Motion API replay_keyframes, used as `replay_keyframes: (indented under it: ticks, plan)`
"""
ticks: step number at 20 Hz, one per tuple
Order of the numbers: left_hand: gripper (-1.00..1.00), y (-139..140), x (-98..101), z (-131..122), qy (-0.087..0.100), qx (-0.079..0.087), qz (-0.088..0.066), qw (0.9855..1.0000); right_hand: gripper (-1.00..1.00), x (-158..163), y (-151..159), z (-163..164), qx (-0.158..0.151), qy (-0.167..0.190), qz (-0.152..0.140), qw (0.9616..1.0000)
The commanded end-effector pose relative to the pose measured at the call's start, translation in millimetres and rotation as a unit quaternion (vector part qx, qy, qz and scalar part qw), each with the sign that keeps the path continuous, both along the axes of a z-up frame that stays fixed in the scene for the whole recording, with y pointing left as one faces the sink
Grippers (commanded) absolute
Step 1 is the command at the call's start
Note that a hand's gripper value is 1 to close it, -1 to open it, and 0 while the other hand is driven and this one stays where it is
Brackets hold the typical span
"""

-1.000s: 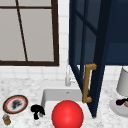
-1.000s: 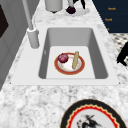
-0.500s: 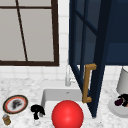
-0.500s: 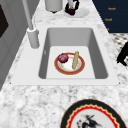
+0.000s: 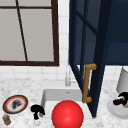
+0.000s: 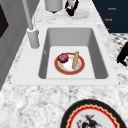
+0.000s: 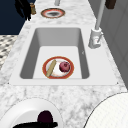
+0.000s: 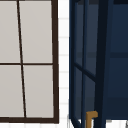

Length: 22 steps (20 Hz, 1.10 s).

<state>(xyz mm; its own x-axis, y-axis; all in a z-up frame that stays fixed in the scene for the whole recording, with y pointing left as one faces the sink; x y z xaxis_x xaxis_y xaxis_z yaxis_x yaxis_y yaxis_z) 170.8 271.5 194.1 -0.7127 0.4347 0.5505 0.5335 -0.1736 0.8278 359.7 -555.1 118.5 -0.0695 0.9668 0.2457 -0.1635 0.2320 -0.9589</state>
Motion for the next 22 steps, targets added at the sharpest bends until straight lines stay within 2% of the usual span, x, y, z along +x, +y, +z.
replay_keyframes:
  ticks: [1,3,5,7,9,10,12,15,18,21,22]
  plan:
    - [0.00,0,0.0,0,0.000,0.000,0.000,1.0000,-1.00,-9,4,1,-0.004,0.011,-0.006,0.9999]
    - [0.00,0,0.0,0,0.000,0.000,0.000,1.0000,-1.00,-8,11,11,-0.003,0.013,-0.005,0.9999]
    - [0.00,0,0.0,0,0.000,0.000,0.000,1.0000,-1.00,-5,24,19,-0.021,0.012,-0.012,0.9996]
    - [0.00,0,0.0,0,0.000,0.000,0.000,1.0000,-1.00,-3,32,23,-0.036,0.011,-0.026,0.9990]
    - [0.00,0,0.0,0,0.000,0.000,0.000,1.0000,-1.00,-4,38,27,-0.038,0.006,-0.041,0.9984]
    - [0.00,0,0.0,0,0.000,0.000,0.000,1.0000,-1.00,-5,26,29,-0.038,0.024,-0.058,0.9973]
    - [0.00,0,0.0,0,0.000,0.000,0.000,1.0000,-1.00,-10,19,39,-0.022,0.045,-0.053,0.9973]
    - [0.00,0,0.0,0,0.000,0.000,0.000,1.0000,-1.00,-17,13,52,-0.015,0.054,-0.047,0.9974]
    - [0.00,0,0.0,0,0.000,0.000,0.000,1.0000,-1.00,-24,8,59,-0.015,0.056,-0.054,0.9969]
    - [0.00,0,0.0,0,0.000,0.000,0.000,1.0000,-1.00,-24,6,64,-0.023,0.070,-0.077,0.9943]
    - [0.00,0,0.0,0,0.000,0.000,0.000,1.0000,-1.00,-22,9,64,-0.026,0.075,-0.095,0.9924]
